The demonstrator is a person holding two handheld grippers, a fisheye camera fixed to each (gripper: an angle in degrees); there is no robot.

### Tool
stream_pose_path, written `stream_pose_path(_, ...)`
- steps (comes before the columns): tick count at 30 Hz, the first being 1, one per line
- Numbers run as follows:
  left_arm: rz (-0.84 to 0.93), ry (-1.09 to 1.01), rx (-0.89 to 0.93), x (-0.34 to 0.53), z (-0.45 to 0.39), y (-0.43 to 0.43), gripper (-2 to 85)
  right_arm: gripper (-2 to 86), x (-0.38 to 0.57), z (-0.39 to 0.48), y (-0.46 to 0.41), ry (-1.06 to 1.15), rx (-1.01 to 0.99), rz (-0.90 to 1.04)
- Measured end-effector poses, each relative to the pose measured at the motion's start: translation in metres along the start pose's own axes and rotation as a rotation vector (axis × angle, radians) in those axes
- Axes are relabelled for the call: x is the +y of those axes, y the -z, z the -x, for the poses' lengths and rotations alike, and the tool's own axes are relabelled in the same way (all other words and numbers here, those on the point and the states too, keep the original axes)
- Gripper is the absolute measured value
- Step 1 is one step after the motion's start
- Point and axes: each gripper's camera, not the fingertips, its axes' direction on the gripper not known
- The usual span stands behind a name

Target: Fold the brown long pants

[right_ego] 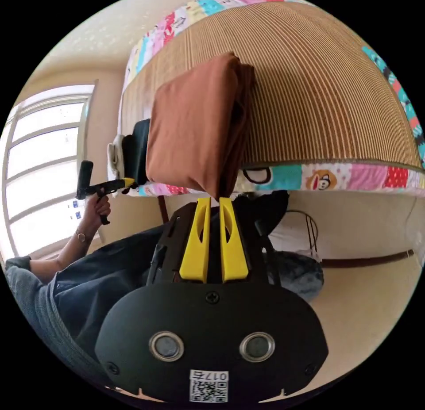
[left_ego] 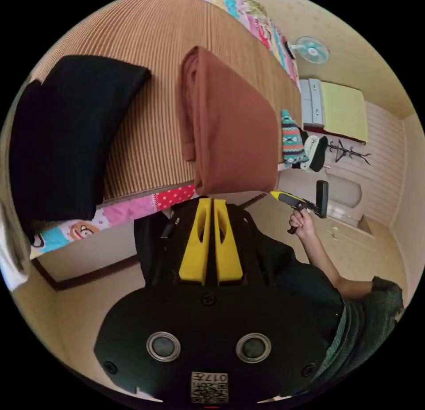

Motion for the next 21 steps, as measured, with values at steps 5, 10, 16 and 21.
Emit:
stream_pose_path(5,-0.169,-0.040,0.169,-0.030,0.029,0.007,9.9,11.9,0.011,-0.047,0.020,-0.241,-0.108,-0.207)
stream_pose_path(10,-0.190,-0.104,0.142,-0.137,0.053,-0.002,14.5,20.1,-0.062,-0.049,0.022,-0.135,-0.283,-0.235)
stream_pose_path(16,-0.186,-0.135,0.033,-0.182,0.088,-0.036,14.2,21.3,-0.109,-0.043,-0.024,-0.132,-0.146,-0.083)
stream_pose_path(21,-0.132,-0.026,0.203,-0.159,0.129,-0.067,7.3,15.8,-0.071,-0.022,-0.036,-0.086,-0.210,-0.108)
